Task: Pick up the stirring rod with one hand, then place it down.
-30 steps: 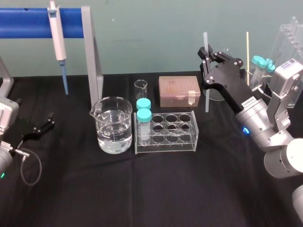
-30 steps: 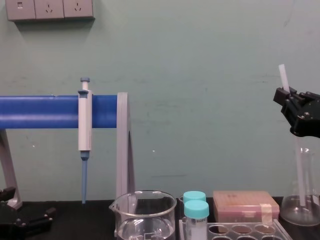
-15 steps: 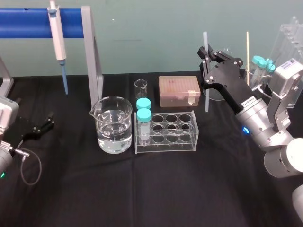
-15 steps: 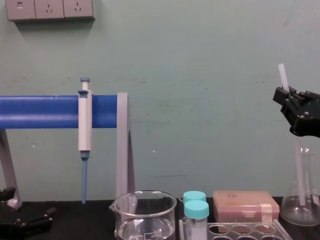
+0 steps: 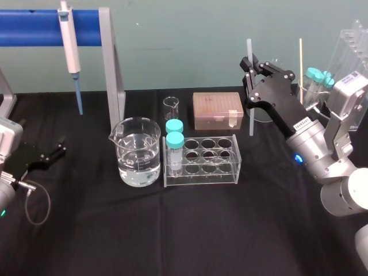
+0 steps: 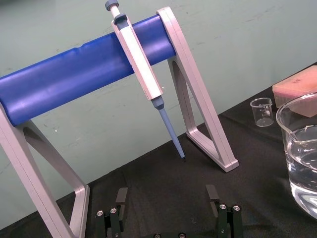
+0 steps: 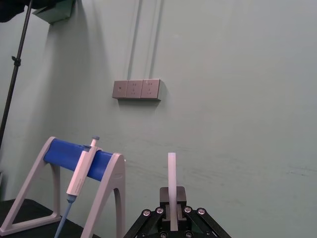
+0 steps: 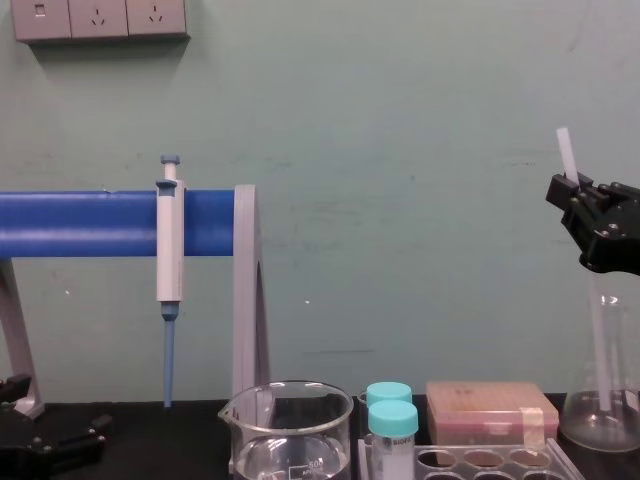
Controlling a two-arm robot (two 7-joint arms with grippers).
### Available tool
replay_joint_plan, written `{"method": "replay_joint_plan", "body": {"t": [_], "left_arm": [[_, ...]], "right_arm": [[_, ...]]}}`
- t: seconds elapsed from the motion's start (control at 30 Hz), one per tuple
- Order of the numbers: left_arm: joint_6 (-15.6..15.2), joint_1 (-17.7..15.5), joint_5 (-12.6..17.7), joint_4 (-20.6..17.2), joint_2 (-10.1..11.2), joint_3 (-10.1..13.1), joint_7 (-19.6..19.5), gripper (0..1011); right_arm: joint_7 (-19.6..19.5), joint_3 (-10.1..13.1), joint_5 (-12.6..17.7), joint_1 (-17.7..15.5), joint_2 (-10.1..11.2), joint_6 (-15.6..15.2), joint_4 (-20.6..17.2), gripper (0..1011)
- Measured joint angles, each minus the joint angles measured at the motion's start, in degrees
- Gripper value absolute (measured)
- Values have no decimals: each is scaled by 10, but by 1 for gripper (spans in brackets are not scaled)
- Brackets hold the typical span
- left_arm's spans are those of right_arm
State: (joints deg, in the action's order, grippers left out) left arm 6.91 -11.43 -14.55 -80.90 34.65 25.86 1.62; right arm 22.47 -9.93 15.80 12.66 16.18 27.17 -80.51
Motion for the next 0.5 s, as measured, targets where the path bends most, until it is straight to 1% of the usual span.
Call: {"method": "replay_joint_plan", "body": {"t": [0.5], "left_arm": [[0, 0, 0, 0, 0, 0, 0, 1000]], "right_arm": [[0, 0, 0, 0, 0, 0, 0, 67]]}}
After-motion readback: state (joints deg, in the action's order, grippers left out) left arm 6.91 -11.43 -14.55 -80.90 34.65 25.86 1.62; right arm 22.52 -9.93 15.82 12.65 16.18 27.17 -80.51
